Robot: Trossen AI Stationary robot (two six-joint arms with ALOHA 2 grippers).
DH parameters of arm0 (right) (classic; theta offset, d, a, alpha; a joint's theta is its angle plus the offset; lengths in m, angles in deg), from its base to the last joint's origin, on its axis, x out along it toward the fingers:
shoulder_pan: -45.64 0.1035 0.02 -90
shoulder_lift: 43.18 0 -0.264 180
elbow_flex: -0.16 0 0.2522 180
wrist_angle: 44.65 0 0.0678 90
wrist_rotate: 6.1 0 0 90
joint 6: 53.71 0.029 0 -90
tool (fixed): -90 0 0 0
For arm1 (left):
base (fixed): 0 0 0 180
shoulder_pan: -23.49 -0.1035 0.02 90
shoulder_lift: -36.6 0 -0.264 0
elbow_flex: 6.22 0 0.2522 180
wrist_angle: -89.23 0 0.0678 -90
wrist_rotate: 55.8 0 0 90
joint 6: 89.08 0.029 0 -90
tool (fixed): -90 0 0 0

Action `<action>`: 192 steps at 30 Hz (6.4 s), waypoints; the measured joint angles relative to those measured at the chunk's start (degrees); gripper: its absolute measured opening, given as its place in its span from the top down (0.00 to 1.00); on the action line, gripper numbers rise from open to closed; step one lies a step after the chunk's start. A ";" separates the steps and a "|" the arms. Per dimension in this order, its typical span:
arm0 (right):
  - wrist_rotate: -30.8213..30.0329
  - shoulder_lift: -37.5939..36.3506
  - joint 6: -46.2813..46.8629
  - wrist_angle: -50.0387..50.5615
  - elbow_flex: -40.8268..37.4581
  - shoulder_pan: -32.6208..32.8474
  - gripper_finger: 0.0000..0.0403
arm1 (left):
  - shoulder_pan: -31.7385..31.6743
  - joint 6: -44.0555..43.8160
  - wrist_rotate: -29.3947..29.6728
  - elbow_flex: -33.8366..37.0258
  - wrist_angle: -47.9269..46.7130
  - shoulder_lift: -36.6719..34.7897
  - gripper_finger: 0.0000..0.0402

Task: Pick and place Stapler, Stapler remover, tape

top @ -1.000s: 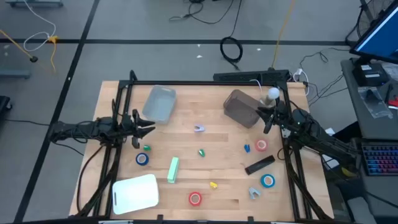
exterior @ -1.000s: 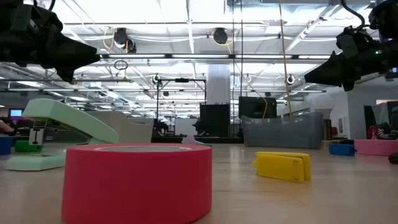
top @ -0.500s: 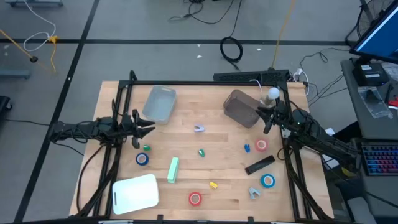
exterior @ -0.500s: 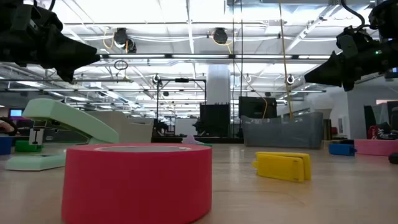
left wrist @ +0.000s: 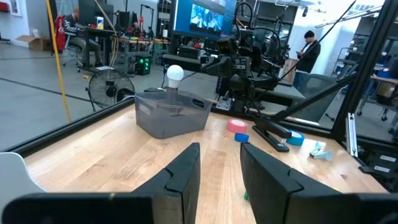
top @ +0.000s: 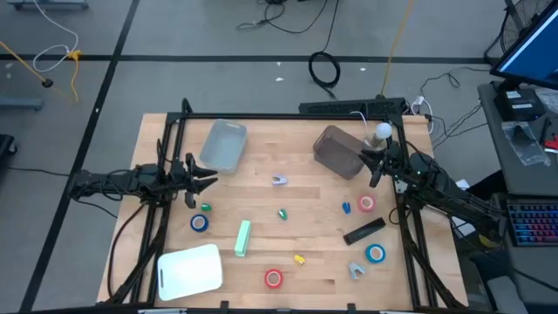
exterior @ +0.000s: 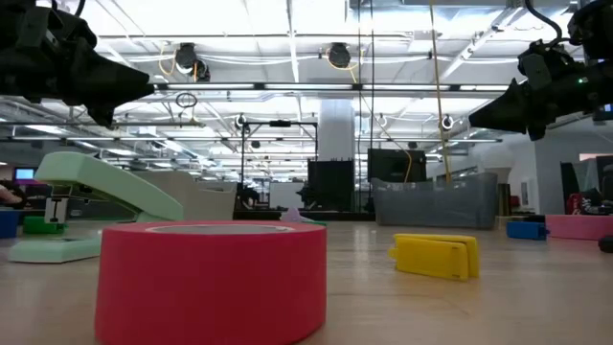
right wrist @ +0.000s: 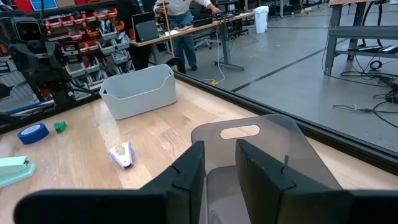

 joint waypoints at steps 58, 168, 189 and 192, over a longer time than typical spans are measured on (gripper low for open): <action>0.02 0.00 0.02 -0.22 -0.02 -0.02 0.79 | 0.01 -0.13 0.02 0.11 0.84 0.00 0.70; 14.88 48.57 36.17 55.72 34.05 8.98 0.68 | 0.01 0.07 0.04 -0.01 1.22 0.00 0.70; 22.69 48.70 54.74 38.48 21.10 13.44 0.51 | 0.00 1.57 -0.04 -0.05 -0.03 0.00 0.70; 22.64 48.68 57.51 37.01 19.67 14.40 0.51 | 0.01 1.60 -0.03 -0.07 -0.11 0.00 0.70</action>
